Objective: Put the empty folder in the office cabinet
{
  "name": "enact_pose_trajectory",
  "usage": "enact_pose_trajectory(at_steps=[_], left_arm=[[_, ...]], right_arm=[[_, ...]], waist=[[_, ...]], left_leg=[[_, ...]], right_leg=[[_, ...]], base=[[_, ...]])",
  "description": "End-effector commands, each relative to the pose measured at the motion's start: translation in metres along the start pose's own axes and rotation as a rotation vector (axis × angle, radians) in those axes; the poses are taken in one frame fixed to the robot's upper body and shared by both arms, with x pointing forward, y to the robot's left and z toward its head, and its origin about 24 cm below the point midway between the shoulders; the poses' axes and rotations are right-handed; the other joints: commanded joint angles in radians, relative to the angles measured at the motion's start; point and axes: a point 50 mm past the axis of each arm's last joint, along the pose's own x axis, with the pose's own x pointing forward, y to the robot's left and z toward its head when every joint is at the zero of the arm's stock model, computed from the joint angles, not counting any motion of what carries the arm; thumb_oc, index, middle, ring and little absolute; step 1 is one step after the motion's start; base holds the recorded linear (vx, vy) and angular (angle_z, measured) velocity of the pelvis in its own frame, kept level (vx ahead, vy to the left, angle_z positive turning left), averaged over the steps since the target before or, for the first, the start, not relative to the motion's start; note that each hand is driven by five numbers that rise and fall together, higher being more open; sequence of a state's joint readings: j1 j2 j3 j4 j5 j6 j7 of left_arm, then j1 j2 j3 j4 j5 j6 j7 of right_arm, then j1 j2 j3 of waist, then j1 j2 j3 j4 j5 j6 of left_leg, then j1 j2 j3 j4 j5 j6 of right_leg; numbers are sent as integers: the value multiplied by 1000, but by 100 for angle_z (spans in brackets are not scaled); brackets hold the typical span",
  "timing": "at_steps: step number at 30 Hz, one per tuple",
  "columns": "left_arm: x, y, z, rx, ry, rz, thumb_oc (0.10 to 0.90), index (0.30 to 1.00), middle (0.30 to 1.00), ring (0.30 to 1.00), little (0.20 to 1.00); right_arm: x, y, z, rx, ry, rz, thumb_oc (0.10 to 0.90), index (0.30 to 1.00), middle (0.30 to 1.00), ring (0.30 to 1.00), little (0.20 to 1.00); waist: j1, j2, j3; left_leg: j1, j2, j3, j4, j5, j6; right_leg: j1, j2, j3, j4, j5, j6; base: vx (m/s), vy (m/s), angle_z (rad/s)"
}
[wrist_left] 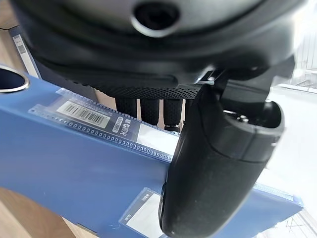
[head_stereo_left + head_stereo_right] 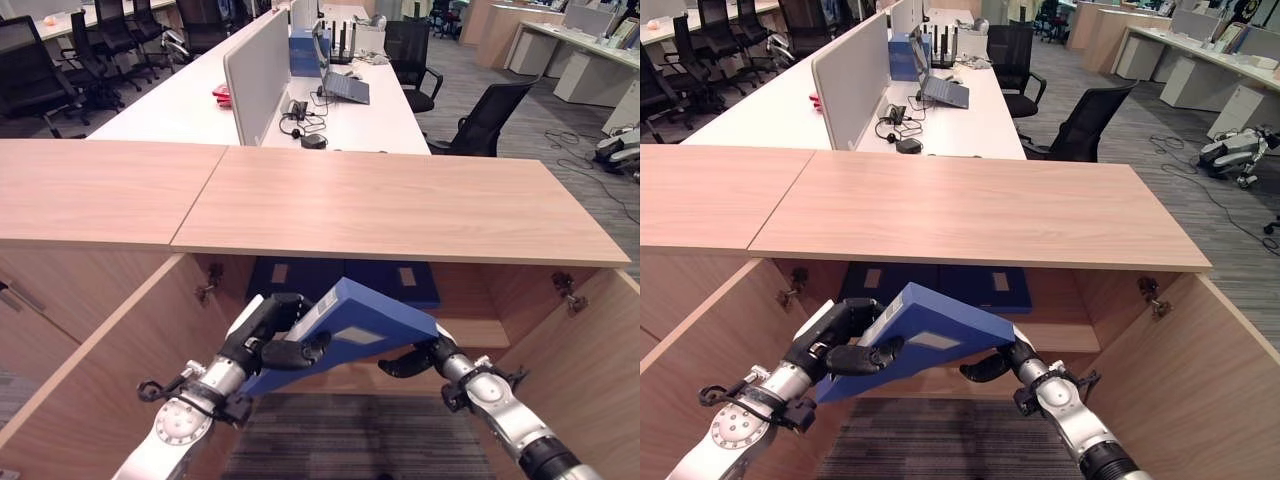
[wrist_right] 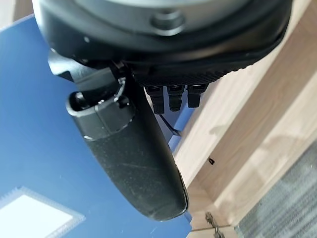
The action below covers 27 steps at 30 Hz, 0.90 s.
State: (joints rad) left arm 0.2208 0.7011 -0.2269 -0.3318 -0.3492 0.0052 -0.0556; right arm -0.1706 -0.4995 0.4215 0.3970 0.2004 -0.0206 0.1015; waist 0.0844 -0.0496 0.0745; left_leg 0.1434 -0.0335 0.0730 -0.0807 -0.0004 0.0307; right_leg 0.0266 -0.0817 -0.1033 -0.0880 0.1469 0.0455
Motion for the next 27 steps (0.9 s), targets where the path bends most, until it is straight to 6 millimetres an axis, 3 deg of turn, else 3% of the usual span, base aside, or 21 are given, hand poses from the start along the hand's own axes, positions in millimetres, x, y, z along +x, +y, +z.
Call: enact_pose_trajectory(at_steps=[1, 6, 11, 15, 18, 19, 22, 25, 27], left_arm=[[11, -8, 59, 66, -330, -99, 400, 300, 300, 300, 300], [11, -10, 58, -32, -340, -83, 400, 300, 300, 300, 300], [11, -10, 54, -116, -339, -61, 400, 300, 300, 300, 300], [20, -14, 45, -161, -309, -85, 400, 300, 300, 300, 300], [23, -15, 43, -172, -306, -88, 400, 300, 300, 300, 300], [31, -21, 44, -222, -321, -104, 400, 300, 300, 300, 300], [36, -27, 46, -269, -343, -112, 400, 300, 300, 300, 300], [45, -38, 48, -391, -376, -128, 400, 300, 300, 300, 300], [47, -42, 45, -426, -372, -133, 400, 300, 300, 300, 300]], right_arm=[[14, -25, 94, -160, -369, -24, 800, 900, 900, 900, 900], [15, -26, 89, -169, -346, -22, 800, 900, 900, 900, 900], [16, -16, 79, -68, -322, 15, 800, 900, 900, 900, 900], [10, 5, 95, 65, -425, 128, 800, 900, 900, 900, 900], [10, 9, 97, 80, -436, 148, 800, 900, 900, 900, 900], [10, 26, 109, 208, -494, 228, 800, 900, 900, 900, 900], [12, 36, 113, 309, -520, 257, 800, 900, 900, 900, 900], [16, 58, 123, 589, -568, 303, 800, 900, 900, 900, 900], [15, 64, 127, 654, -591, 327, 800, 900, 900, 900, 900]], waist=[[-7, 2, -48], [-4, 0, -48], [0, 2, -51], [-3, 0, -53], [-3, 0, -53], [-3, -2, -55], [-3, -2, -57], [-3, 0, -59], [-3, 2, -59]], left_leg=[[-43, -9, -67, -7, -42, -28], [-45, -9, -66, -7, -43, -29], [-45, -7, -64, -7, -45, -30], [-44, -8, -64, -7, -44, -30], [-43, -7, -64, -7, -44, -30], [-40, -6, -63, -7, -46, -30], [-37, -5, -62, -7, -47, -29], [-33, -6, -61, -7, -50, -28], [-32, -6, -61, -7, -52, -27]], right_leg=[[64, 27, 10, 1, -47, -13], [63, 28, 11, 1, -46, -13], [61, 28, 14, 1, -48, -13], [62, 27, 12, 1, -50, -12], [63, 27, 12, 1, -50, -12], [65, 27, 12, 1, -53, -12], [67, 28, 13, 1, -56, -13], [71, 30, 15, 1, -58, -14], [72, 31, 16, 1, -59, -14]], base=[[0, 0, 0], [0, 0, 0], [0, 0, 0], [0, 0, 0], [0, 0, 0], [0, 0, 0], [0, 0, 0], [0, 0, 0], [5, 2, -2]])
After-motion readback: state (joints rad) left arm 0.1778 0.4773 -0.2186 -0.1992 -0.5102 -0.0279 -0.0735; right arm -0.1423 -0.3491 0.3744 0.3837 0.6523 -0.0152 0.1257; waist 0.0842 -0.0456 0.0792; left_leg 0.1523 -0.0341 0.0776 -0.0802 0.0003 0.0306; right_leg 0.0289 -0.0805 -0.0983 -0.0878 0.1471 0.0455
